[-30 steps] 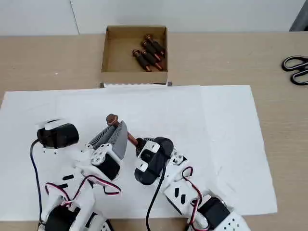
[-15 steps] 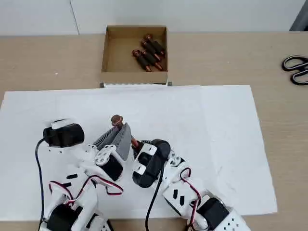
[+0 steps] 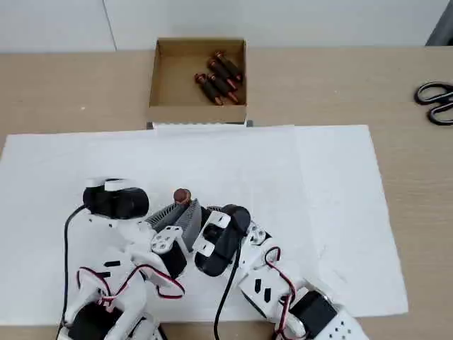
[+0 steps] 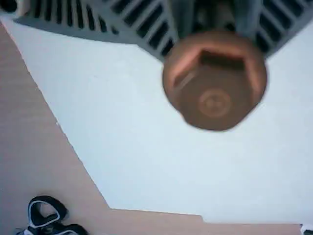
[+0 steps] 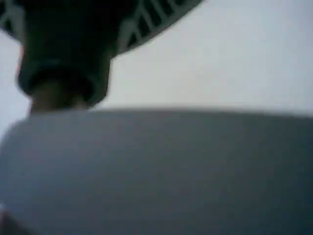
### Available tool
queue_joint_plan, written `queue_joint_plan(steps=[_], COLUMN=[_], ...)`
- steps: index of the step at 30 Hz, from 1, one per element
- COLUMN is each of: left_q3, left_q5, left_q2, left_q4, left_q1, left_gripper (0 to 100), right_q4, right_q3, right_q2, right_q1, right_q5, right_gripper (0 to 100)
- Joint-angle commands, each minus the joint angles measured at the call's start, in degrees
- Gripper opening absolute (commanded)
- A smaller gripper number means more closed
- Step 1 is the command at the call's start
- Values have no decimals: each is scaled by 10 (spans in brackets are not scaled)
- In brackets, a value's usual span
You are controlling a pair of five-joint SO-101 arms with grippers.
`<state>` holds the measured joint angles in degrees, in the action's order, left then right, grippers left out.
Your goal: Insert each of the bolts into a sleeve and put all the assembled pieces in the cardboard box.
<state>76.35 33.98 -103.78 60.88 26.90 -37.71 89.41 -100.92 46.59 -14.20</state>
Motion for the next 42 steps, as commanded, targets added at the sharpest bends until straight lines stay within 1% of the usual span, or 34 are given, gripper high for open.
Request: queue_joint_plan(steps=[1, 7, 10, 16, 18, 22, 24, 26, 29, 39, 41, 42], left_q3=[-7, 37, 51, 51, 51, 51, 48, 36, 17, -30, -42, -44], left_q5=[-19, -33, -34, -35, -35, -35, -35, -36, -47, -49, -49, -50], left_q2=[-4, -4, -4, -4, -4, -4, -4, -4, -3, -3, -3, -3], left_q4=[18, 48, 42, -2, -5, -4, -6, -6, -3, -4, -6, -6], left_q1=[12, 33, 30, 29, 28, 25, 10, -12, -27, -28, -29, -36], left_gripper=[6, 6, 6, 9, 48, 201, 240, 243, 243, 242, 219, 184], right_q4=[17, 17, 17, 17, 17, 17, 17, 17, 15, 17, 17, 17], right_q3=[-12, -12, -12, -10, -10, -10, -8, -8, -7, 11, 11, 11], right_q2=[-13, -13, -13, -13, -13, -13, -13, -13, -13, -13, -13, -13], right_q1=[2, 2, 2, 2, 2, 2, 2, 2, 2, 2, 2, 2], right_q5=[-4, -4, -4, -4, -4, -4, -4, -4, -4, -4, -4, -4], right_gripper=[2, 2, 2, 2, 2, 2, 2, 2, 2, 2, 2, 2])
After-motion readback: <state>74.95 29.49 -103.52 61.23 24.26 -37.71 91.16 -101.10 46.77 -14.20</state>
